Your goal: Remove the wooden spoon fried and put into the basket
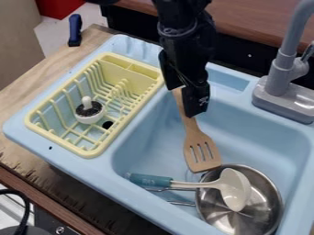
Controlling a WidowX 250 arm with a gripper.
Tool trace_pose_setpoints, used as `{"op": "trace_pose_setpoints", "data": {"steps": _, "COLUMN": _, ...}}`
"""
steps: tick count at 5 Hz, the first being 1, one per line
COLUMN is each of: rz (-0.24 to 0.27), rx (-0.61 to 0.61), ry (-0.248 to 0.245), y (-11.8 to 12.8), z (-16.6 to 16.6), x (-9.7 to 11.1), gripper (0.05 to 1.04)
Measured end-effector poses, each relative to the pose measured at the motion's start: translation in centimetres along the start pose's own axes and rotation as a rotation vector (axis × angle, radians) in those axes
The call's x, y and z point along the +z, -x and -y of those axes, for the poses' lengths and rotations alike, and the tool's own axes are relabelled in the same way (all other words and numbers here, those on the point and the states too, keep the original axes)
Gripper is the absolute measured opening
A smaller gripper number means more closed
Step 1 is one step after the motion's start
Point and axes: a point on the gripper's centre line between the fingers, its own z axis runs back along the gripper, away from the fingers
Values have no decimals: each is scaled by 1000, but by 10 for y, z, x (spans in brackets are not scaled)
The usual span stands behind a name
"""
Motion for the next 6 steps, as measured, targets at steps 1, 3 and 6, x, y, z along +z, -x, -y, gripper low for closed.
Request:
{"op": "trace_pose_setpoints", "data": {"steps": 1, "rz": -21, "rx": 14, "ry": 15, "y": 5, "z": 3, "x": -7, "gripper": 999}}
{"op": "trace_pose_setpoints", "data": {"steps": 3, "rz": 74, "rx": 407, "ry": -40, "y": 9, "z": 0, "x": -2, "gripper": 999}}
{"op": "trace_pose_setpoints", "data": {"steps": 6, "rz": 77, "rx": 1067, "ry": -219, "y": 15, "z": -9, "x": -11, "gripper": 999}}
